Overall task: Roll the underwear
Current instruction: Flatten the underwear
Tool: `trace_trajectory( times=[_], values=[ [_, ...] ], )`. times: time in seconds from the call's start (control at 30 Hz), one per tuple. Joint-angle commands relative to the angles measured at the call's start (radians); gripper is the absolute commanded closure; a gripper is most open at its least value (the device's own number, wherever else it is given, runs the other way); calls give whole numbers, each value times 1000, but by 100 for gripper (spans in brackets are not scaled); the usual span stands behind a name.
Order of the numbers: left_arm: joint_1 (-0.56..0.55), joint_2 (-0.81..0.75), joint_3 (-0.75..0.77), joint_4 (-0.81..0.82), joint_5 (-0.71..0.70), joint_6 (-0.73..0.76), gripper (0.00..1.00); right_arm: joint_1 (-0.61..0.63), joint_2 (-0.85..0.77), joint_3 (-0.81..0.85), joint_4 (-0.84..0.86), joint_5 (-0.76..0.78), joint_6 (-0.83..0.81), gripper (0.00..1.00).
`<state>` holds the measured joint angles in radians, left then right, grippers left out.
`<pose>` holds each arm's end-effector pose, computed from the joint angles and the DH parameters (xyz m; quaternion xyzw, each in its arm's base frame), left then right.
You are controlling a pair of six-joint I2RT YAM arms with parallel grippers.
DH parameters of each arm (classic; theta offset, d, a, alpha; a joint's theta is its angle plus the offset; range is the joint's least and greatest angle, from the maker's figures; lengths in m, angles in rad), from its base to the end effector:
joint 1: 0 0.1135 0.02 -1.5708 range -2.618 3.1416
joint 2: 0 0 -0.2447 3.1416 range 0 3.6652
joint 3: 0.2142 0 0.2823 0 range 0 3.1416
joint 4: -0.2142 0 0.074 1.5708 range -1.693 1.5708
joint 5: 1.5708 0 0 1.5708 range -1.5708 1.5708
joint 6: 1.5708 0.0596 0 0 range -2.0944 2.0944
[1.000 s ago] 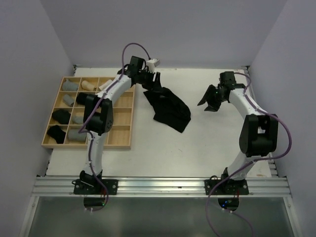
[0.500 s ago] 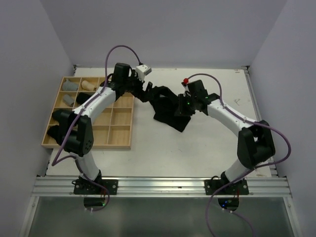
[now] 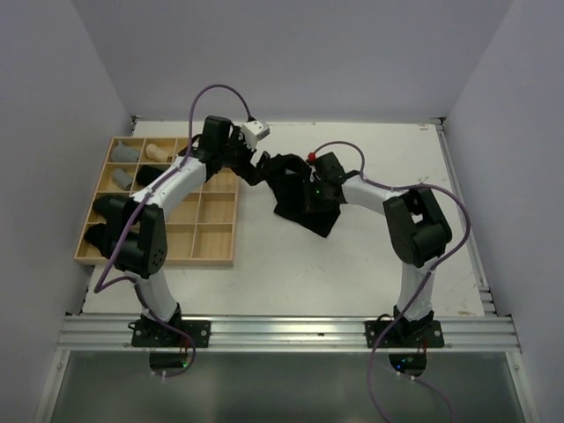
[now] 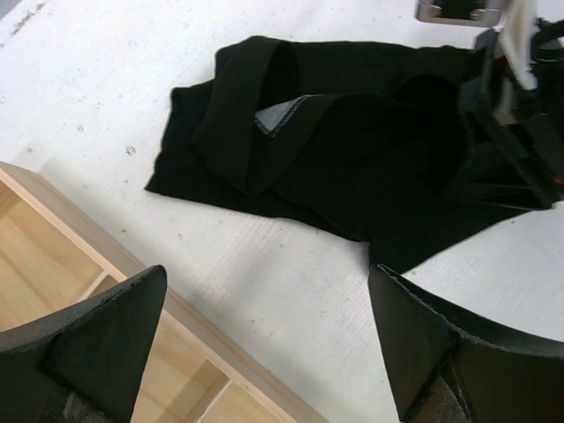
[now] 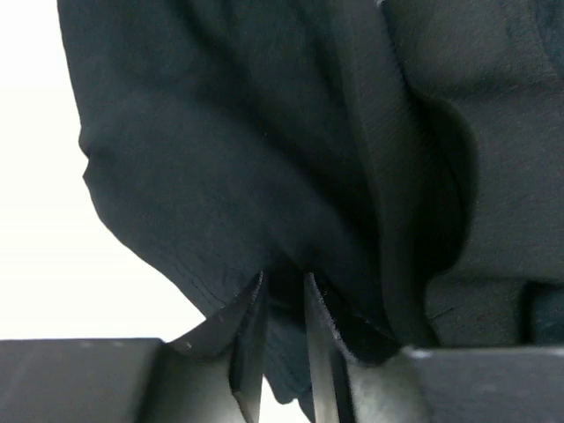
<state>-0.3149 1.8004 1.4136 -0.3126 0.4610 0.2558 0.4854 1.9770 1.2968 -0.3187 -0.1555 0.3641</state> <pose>0.4209 -0.1650 0.2213 0.3410 0.8198 -0.2192 0.4046 0.3856 0.2138 0.0997 -0.0798 0.9534 0.1838 0.2255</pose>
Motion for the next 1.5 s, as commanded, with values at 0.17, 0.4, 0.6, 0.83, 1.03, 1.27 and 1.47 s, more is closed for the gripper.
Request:
trace_trajectory(
  times=[0.17,0.4,0.6,0.83,1.03,1.27,1.47],
  values=[
    [8,-72,-34,-40,-7,263,32,36,-279,-358,-195,-165,-106,87],
    [-33,-6,-45,-175,69,437,57,25,-509,-421,-313,-75,-37,89],
    [-167,105,-30,-184,21,433,44,22,-584,-407,-316,-1,24,85],
    [-202,232,-41,-86,-51,324,47,-31,-704,-358,-420,103,21,58],
    [-217,238,-45,-216,-74,339,80,-45,-679,-335,-522,139,6,56],
    [-216,-31,-318,-373,-10,281,100,-76,-708,-329,-537,110,-8,62],
    [-196,-240,-343,-316,36,197,40,-76,-759,-353,-481,-9,-103,67]
  ],
)
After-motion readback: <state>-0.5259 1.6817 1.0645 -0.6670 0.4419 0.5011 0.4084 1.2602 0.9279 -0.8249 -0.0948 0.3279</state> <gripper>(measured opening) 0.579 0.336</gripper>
